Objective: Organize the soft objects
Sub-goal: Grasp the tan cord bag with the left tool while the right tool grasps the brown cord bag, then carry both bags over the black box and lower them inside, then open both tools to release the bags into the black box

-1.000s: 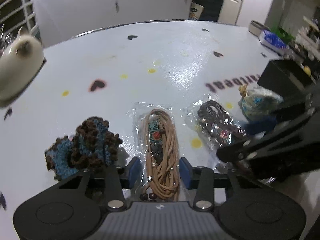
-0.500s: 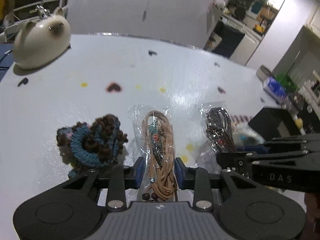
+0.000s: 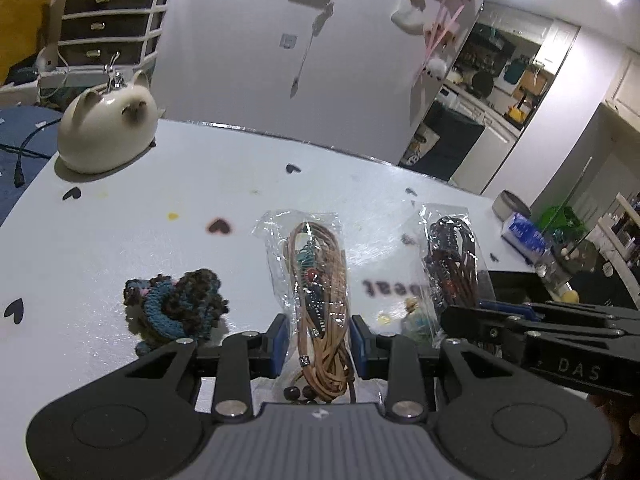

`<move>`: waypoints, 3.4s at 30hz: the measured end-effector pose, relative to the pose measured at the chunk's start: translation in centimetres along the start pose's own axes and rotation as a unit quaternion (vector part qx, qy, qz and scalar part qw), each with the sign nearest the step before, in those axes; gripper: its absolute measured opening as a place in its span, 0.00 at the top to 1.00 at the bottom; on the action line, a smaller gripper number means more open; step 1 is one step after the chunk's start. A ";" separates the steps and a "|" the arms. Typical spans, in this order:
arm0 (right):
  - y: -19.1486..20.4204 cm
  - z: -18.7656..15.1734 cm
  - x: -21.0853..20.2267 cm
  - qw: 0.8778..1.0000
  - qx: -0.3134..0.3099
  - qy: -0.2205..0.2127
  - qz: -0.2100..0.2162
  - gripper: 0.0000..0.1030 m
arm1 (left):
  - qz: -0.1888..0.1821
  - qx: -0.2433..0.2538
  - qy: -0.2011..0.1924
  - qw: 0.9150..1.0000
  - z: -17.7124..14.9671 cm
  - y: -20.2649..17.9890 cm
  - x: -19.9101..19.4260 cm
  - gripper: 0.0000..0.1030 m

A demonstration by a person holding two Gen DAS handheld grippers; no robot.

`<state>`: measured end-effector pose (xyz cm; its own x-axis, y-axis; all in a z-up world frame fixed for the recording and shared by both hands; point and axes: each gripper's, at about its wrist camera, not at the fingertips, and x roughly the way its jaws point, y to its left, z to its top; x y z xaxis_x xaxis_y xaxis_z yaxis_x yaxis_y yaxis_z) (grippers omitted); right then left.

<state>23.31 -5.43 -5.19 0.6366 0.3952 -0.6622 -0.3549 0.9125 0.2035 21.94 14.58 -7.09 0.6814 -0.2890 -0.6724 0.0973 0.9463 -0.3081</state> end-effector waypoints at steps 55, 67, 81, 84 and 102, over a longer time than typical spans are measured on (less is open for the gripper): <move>-32.2 -3.2 -4.6 0.994 -0.008 0.107 0.002 0.75 | -0.050 -0.151 0.121 0.980 -3.0 -27.7 18.1 0.67; -33.1 -2.9 -6.3 0.995 -0.012 0.095 -0.013 0.57 | -0.064 -0.152 0.182 0.969 -3.4 -28.6 22.9 0.67; -34.7 -3.1 -8.0 0.996 0.028 0.084 -0.014 0.58 | -0.055 -0.120 0.207 0.969 -4.0 -30.7 25.8 0.66; -34.7 -3.1 -8.1 0.996 0.031 0.084 -0.013 0.60 | -0.048 -0.108 0.195 0.974 -3.7 -31.2 26.1 0.61; -35.2 -3.8 -10.7 0.996 0.070 0.059 -0.020 0.61 | -0.044 -0.073 0.148 0.985 -3.4 -31.2 20.8 0.26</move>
<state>26.38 -42.15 -7.95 0.5615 0.3499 -0.7498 -0.2254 0.9366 0.2683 30.62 -21.50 -13.79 0.4308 -0.4197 -0.7989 0.0264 0.8908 -0.4537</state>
